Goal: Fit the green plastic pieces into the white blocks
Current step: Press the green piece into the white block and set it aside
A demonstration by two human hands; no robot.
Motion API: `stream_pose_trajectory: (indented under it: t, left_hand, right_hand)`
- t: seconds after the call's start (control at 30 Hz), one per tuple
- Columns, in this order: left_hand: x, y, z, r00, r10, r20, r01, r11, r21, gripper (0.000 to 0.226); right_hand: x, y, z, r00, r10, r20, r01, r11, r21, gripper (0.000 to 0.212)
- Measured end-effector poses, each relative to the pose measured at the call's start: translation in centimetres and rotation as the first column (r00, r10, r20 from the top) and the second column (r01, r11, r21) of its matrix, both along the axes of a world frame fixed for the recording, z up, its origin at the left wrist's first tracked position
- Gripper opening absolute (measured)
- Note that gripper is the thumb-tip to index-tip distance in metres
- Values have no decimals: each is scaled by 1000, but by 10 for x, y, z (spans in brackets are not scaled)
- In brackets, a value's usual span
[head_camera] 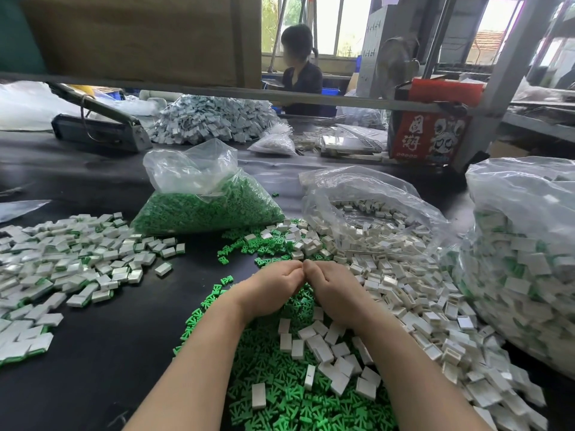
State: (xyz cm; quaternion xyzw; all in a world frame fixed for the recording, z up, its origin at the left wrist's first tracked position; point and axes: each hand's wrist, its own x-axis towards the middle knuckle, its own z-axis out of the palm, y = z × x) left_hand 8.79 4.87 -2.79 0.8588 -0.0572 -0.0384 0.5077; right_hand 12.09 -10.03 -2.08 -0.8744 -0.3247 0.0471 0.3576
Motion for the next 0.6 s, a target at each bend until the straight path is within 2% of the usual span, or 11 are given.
stream_pose_trajectory:
  t: [0.27, 0.6]
  left_hand:
    - [2, -3, -3, 999, -16, 36, 10, 989, 145, 33]
    - [2, -5, -3, 999, -6, 32, 0, 985, 170, 31]
  right_hand:
    - [3, -1, -7, 999, -36, 29, 35, 999, 11, 46]
    - [4, -2, -10, 997, -46, 62, 45, 999, 31, 47]
